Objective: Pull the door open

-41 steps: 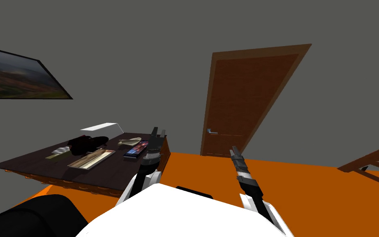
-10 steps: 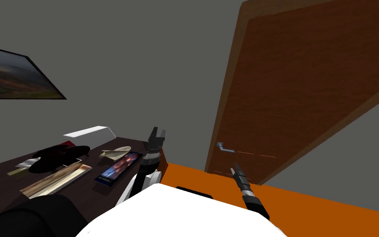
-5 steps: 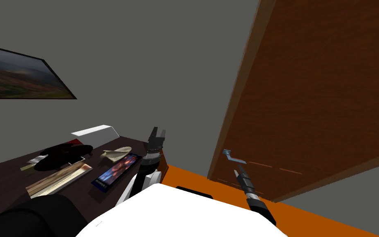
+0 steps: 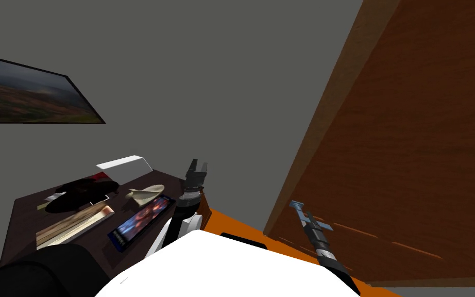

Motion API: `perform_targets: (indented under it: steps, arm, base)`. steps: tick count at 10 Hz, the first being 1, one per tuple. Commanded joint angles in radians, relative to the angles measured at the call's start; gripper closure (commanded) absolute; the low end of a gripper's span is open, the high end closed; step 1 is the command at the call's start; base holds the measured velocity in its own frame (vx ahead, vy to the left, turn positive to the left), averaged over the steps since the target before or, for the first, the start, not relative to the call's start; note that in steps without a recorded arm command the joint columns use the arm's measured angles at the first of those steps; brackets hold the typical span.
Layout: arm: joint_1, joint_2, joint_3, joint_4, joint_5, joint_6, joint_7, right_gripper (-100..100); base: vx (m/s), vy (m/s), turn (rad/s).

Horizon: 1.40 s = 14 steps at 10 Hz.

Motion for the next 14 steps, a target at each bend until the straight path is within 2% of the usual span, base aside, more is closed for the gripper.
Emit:
perform_targets:
  steps: [1,6,7,8,11,12,14]
  arm:
    - [0.000,0.001,0.001,-0.002,0.001,0.003,0.000,100]
    - [0.000,0.001,0.001,-0.002,0.001,0.003,0.000,100]
    - [0.018,-0.009,-0.001,0.002,0.016,-0.024,-0.020,100]
    - [0.023,-0.013,-0.002,0.003,0.021,-0.033,-0.026,100]
    - [0.061,-0.036,-0.006,0.009,0.054,-0.096,-0.069,100]
    - [0.068,-0.041,-0.007,0.010,0.060,-0.106,-0.077,100]
    - [0.091,-0.055,-0.010,0.014,0.080,-0.144,-0.103,100]
  base:
    - [-0.008,-0.001,-0.022]
    - [-0.015,0.000,0.000]
    - [-0.109,-0.019,0.138]
    - [-0.189,-0.071,0.144]
    - [-0.187,-0.058,0.146]
    - [-0.197,-0.054,0.105]
    - [-0.171,-0.038,0.108]
